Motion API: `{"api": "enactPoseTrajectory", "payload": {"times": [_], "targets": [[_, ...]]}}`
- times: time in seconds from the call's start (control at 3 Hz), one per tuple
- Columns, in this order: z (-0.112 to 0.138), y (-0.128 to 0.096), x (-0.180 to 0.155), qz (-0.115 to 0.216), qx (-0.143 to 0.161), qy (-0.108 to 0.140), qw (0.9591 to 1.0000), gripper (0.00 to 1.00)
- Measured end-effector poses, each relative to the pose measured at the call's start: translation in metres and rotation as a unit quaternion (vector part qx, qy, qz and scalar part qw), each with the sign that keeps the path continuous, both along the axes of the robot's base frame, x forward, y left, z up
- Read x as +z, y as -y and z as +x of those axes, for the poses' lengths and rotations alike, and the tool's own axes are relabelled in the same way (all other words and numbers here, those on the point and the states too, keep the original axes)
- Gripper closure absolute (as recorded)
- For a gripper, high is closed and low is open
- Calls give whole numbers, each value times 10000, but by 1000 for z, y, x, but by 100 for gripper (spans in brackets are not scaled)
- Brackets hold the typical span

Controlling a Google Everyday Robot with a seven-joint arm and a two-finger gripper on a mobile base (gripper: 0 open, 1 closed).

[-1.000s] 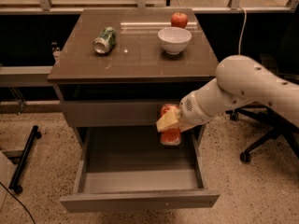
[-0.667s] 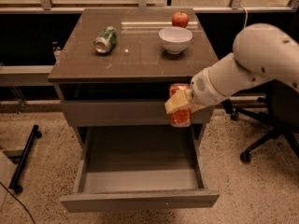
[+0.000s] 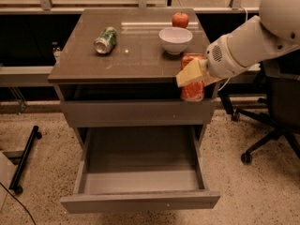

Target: Pick coke can from middle drawer and place on counter

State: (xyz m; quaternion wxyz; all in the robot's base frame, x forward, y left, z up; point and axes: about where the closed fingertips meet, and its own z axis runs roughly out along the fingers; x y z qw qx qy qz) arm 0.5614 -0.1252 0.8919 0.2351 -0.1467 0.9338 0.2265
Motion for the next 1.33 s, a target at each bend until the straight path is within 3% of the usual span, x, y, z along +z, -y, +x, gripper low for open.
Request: {"api": "enactPoseTrajectory", "payload": {"times": [0.33,0.67,1.0,1.33], "targets": [[3,-3,-12,18,-143,-36,9999,100],[25,-30,-5,23,-18,531,9986,100],[48,-53,7,115,211,932,9954,100],[79,-85,13,291,492,1303,9898,100]]}}
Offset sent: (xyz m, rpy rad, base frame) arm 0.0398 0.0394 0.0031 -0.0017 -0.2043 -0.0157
